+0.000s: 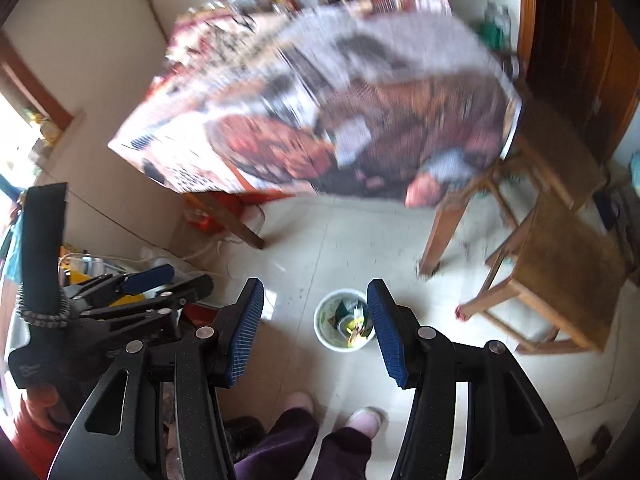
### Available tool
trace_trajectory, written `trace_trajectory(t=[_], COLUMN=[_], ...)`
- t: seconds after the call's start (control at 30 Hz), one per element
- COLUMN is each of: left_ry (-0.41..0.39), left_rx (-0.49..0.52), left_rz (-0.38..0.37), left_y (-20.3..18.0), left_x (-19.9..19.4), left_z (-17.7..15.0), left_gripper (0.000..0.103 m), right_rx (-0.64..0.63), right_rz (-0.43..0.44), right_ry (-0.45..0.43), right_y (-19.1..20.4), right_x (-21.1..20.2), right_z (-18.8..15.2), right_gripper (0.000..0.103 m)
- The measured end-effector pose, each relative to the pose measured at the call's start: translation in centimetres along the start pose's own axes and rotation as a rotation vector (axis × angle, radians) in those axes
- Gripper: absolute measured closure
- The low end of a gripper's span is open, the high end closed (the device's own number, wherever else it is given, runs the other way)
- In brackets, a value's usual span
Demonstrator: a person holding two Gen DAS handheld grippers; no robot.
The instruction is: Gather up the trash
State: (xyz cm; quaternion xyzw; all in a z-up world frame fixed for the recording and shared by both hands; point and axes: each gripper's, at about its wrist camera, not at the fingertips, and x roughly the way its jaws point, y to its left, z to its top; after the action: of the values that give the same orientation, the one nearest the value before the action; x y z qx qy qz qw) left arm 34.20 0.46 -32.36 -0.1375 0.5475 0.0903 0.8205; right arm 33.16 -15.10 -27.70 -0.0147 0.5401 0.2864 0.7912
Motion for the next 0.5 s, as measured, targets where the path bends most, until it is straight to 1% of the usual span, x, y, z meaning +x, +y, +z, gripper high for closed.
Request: trace_trajectory(t=[0.13,0.2,0.27,0.3,0.43,0.47,0.5], left_ry=[-0.106,-0.172,-0.225,-0.264,-0.387,-0.409,-0.447], left_rx=[0.011,0.039,0.065,0.085,0.138,0.146,0.159], left_rz=[-0.034,-0.044,-0.048,-0.051,-0.077,-0.083,-0.095], left_y=[-1.4,-1.9,-2.3,-2.2,-2.1,-2.1,-1.9], left_x=[-7.4,-11.5,-14.6,-17.0,-24.2,-25.4,-27.6], left_z=[-0.4,-0.8,-1.4,-1.7,-4.1,-4.5,-5.6], left_gripper=[0.049,0.049,0.049,0.049,0.049,0.049,0.049], right_rx=[-0.041,-0.051,-0.057,-0.061,-0.072,-0.076,-0.081], right_rz=[-0.018,-0.019,-0.021,-0.024,-0.044,-0.048,-0.056], right_ry=[-0.098,-0.155,-0.211,-0.241,-0.358,-0.389,-0.42], right_y=[2.0,3.0,3.9,4.5,6.7,7.4,8.1], right_x=[-5.9,-9.3,-12.2,-13.8,-19.5,-21.0,-22.4], right_z=[0.3,0.2,-0.2,-0.5,-2.2,-2.8,-3.4], right_gripper=[0.053,0.053,0.053,0.053,0.053,0.053,0.053])
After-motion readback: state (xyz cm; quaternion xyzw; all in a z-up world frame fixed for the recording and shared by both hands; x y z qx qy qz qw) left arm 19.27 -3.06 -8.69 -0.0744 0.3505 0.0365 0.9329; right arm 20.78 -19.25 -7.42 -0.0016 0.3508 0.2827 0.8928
